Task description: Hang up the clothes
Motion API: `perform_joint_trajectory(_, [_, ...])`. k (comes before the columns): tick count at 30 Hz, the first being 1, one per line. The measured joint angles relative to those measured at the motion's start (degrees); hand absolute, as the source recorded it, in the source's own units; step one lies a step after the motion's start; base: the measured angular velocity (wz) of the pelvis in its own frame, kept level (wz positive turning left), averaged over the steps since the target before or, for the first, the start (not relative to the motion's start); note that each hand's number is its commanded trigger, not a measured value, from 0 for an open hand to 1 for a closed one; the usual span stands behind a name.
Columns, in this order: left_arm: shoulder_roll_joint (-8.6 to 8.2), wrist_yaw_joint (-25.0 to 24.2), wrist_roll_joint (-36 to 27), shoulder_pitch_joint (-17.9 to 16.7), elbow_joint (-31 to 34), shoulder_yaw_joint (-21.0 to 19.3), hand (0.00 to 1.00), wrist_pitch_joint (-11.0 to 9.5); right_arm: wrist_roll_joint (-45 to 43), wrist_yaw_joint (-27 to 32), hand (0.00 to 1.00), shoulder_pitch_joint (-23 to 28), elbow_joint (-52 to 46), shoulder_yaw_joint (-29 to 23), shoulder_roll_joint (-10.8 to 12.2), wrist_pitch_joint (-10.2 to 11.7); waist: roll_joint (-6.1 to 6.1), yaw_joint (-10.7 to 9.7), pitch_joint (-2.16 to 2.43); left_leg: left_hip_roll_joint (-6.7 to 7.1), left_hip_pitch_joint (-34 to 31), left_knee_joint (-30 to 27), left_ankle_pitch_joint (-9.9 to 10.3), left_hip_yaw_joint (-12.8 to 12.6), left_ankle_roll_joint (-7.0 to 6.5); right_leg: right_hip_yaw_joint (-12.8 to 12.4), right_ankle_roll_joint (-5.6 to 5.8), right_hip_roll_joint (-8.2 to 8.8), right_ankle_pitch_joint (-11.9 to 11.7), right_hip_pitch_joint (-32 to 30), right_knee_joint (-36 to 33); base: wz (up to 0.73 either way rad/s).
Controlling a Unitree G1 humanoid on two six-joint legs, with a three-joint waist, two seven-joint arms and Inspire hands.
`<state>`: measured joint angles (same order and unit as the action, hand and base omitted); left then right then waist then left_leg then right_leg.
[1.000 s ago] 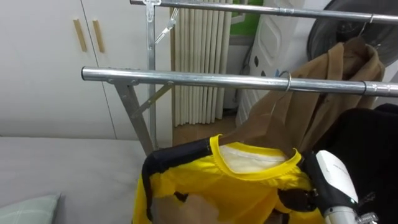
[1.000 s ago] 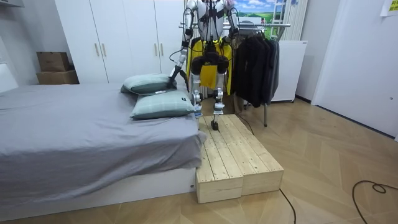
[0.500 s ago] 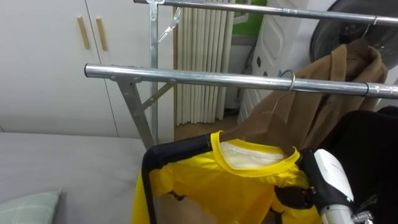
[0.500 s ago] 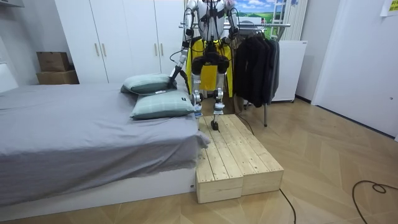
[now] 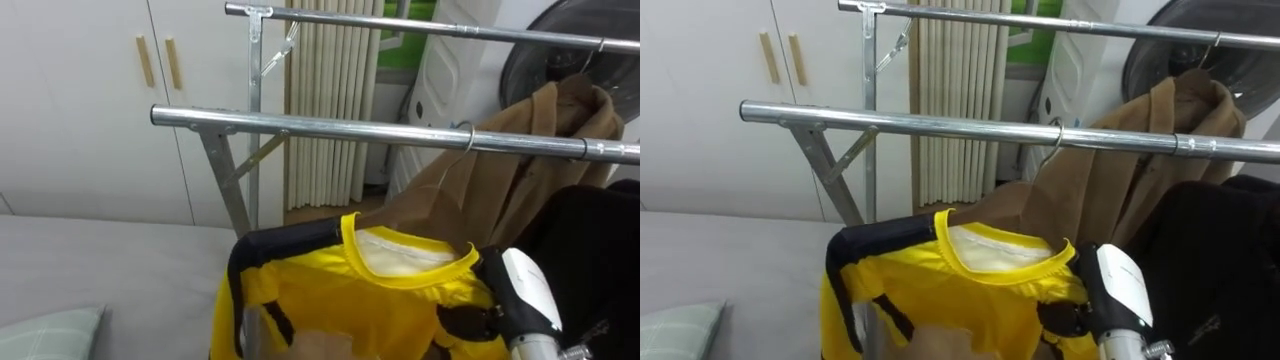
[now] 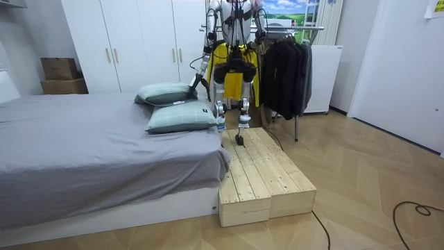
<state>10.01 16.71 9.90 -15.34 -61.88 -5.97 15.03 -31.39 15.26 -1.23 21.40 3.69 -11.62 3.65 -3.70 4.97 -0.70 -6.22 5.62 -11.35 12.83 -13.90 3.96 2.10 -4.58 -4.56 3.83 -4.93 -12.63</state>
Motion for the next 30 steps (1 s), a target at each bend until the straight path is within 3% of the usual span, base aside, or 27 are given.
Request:
perform_joint_trajectory(6, [0.01,-0.59,0.00,-0.01,0.00,-0.02,0.00,-0.01,0.40,-1.63,0.00,-0.07,1.56,-0.08,0.04,-2.46,0.14,0.01,-0.05,-0.04,-0.02,0.12,-0.08,0.08,0.05,0.16,-0.01,-0.03,0.02,0.00,0.06,0.00])
perform_joint_trajectory(12, [0.01,-0.67,0.00,-0.03,-0.01,-0.04,0.00,0.00,0.72,-1.63,0.00,-0.23,2.42,-0.08,0.04,-2.46,0.29,0.21,0.00,-0.06,0.09,0.65,-0.14,0.16,-0.04,1.14,-0.57,-0.16,-0.31,0.05,0.04,0.00])
perform_joint_trajectory(24, [-0.01,-1.82,1.04,-0.02,0.01,-0.11,0.00,0.00,3.15,-3.40,0.00,-0.22,2.98,-0.33,0.19,-2.67,1.16,0.00,-0.43,-0.06,0.17,0.85,-0.11,0.28,-0.07,0.84,-0.45,-0.28,0.01,0.07,0.07,0.00])
perform_joint_trajectory(30, [-0.01,-2.02,1.07,-0.02,0.01,-0.62,0.00,0.00,4.37,-3.42,0.00,-0.23,2.98,-0.40,0.19,-2.67,1.24,-0.01,-0.40,-0.08,0.17,0.90,-0.11,0.27,-0.06,0.31,-0.48,-0.43,0.05,0.04,0.08,0.00])
